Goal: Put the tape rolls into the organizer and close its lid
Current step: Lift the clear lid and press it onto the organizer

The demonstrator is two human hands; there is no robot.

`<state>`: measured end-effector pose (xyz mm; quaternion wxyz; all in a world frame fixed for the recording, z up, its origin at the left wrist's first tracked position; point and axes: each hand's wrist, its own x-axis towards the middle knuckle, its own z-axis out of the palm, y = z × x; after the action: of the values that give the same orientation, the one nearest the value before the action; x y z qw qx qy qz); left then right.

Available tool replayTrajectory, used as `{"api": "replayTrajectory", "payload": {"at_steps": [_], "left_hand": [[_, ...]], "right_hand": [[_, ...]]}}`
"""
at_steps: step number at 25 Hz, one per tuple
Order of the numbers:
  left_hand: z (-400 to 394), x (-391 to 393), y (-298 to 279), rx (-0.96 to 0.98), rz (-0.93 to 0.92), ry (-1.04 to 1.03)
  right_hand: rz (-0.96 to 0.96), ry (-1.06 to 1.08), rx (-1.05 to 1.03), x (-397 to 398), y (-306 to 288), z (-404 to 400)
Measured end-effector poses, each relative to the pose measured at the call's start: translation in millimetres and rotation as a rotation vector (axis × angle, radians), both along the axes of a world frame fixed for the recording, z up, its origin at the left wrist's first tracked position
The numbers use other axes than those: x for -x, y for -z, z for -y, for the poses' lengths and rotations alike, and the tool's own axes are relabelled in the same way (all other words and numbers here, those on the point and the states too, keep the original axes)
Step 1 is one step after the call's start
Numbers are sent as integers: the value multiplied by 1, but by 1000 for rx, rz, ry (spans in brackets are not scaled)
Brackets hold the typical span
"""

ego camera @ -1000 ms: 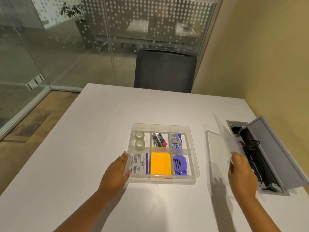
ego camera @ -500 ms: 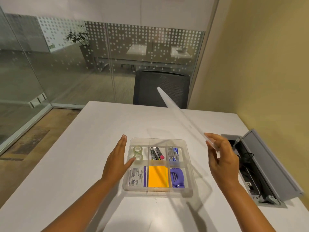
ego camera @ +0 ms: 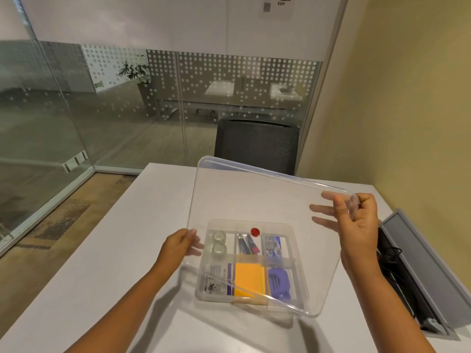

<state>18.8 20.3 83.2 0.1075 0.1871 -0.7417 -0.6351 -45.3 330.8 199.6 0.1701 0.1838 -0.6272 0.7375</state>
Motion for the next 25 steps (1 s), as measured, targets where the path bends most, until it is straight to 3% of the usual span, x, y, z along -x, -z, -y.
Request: {"api": "replayTrajectory", "payload": {"at_steps": [3,7,11,14,25], "left_hand": [[-2,-5,8,-104,31,-141],[-9,-3,17,-242,80,-212],[-12,2,27,-169,167,-237],[-17,4,36,-155,262,-205],[-24,30,85,237,339,-225]], "right_hand": [[126,-41,16,15,12,0],[369,-30,-154,19,68,1],[619,88,-441,2,136,3],[770,106,-566,7,154,-1],[780,130,-778,58,189,0]]}}
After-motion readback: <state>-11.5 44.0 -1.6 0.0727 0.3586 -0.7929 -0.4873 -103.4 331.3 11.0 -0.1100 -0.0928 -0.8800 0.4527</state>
